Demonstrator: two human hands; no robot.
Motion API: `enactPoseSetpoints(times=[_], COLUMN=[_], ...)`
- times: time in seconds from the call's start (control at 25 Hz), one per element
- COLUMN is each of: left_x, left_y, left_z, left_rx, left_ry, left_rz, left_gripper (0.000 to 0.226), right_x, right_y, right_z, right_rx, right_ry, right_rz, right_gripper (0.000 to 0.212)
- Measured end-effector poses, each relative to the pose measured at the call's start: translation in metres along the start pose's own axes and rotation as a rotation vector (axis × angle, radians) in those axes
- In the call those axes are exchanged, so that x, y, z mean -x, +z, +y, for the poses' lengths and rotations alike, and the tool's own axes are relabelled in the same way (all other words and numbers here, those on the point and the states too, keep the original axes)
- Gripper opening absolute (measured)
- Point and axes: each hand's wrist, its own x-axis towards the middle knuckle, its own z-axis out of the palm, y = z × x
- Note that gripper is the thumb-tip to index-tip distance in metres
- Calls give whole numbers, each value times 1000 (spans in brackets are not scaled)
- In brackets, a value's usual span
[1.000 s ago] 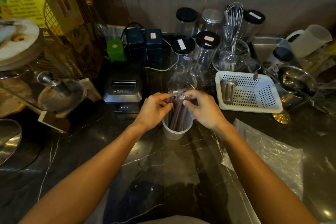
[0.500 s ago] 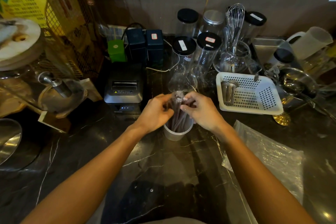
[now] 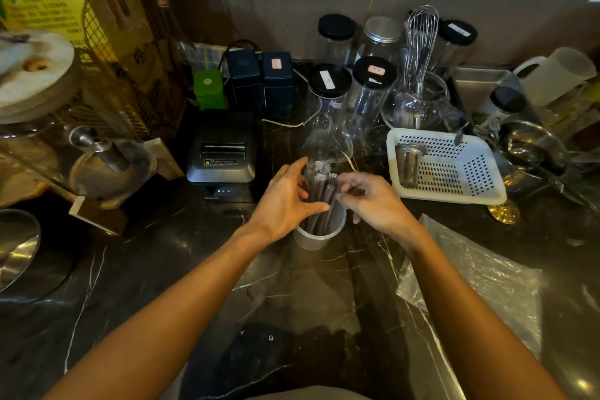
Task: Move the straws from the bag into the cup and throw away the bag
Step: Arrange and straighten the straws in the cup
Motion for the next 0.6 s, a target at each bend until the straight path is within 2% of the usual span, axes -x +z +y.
enactPoseSetpoints(times=[0.12, 0.28, 0.4, 0.52, 0.6], left_x=[-1, -1, 0, -1, -4], left_y=[2, 3, 0, -8, -17], left_z=[3, 1, -1, 0, 0], left_rx=[54, 47, 116, 200, 223], left_ry=[36, 94, 108, 155, 181], left_rz=[36, 82, 32, -22, -66], left_gripper=[92, 37, 30, 30, 30], right_x=[-1, -6, -8, -6, -6], right_y=[3, 8, 12, 8, 1], right_z=[-2, -4, -5, -10, -14], right_rx=[28, 18, 29, 21, 24], right_ry=[-50, -115, -129, -208, -236], right_rz=[-43, -6, 37, 22, 12], right_gripper=[22, 12, 6, 26, 28])
